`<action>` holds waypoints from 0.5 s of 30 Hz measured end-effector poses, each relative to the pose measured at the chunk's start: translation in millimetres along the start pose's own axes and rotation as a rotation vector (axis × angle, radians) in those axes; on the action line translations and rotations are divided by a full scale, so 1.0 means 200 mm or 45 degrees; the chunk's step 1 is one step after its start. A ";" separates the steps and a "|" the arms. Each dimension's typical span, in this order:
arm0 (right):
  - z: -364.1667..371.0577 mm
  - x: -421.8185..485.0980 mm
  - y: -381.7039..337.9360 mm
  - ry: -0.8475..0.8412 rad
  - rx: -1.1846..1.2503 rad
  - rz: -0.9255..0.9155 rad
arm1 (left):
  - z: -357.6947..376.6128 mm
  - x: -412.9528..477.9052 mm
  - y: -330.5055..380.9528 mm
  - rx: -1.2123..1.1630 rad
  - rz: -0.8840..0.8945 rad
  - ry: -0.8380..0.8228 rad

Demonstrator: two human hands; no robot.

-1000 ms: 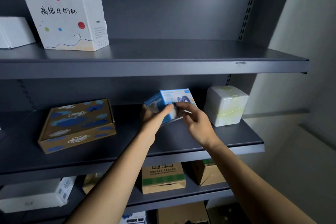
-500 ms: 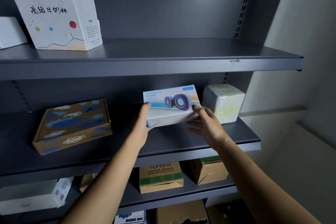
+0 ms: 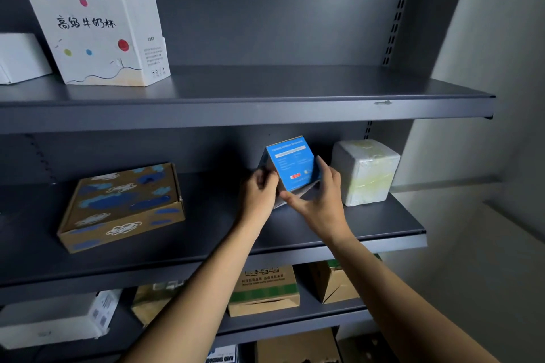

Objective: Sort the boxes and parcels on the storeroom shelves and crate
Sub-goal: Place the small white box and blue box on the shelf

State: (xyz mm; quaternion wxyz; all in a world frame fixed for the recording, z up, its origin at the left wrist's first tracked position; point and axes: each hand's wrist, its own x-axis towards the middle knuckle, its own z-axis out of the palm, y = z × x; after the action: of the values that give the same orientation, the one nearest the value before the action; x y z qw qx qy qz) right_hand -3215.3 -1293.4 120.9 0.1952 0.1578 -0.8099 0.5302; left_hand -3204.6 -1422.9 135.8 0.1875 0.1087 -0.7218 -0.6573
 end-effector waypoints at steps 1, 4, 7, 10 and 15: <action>0.00 0.00 0.00 -0.018 0.000 -0.033 | 0.00 -0.01 0.01 -0.041 -0.044 -0.010; 0.00 -0.02 -0.03 -0.040 0.016 -0.163 | -0.02 0.00 0.01 -0.165 -0.149 0.018; 0.02 -0.04 -0.07 -0.121 -0.015 -0.246 | -0.02 -0.01 0.00 -0.275 -0.251 0.037; 0.03 -0.06 -0.07 -0.183 -0.061 -0.306 | -0.04 -0.02 -0.02 -0.304 -0.300 0.000; 0.01 -0.07 -0.06 -0.236 -0.051 -0.384 | -0.07 0.01 -0.03 -0.175 -0.348 0.041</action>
State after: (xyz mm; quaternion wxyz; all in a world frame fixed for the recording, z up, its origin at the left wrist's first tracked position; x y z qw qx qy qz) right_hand -3197.5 -1298.8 123.8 0.2003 0.3218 -0.8020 0.4617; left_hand -3199.9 -1437.6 131.3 0.1147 0.2033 -0.6504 -0.7228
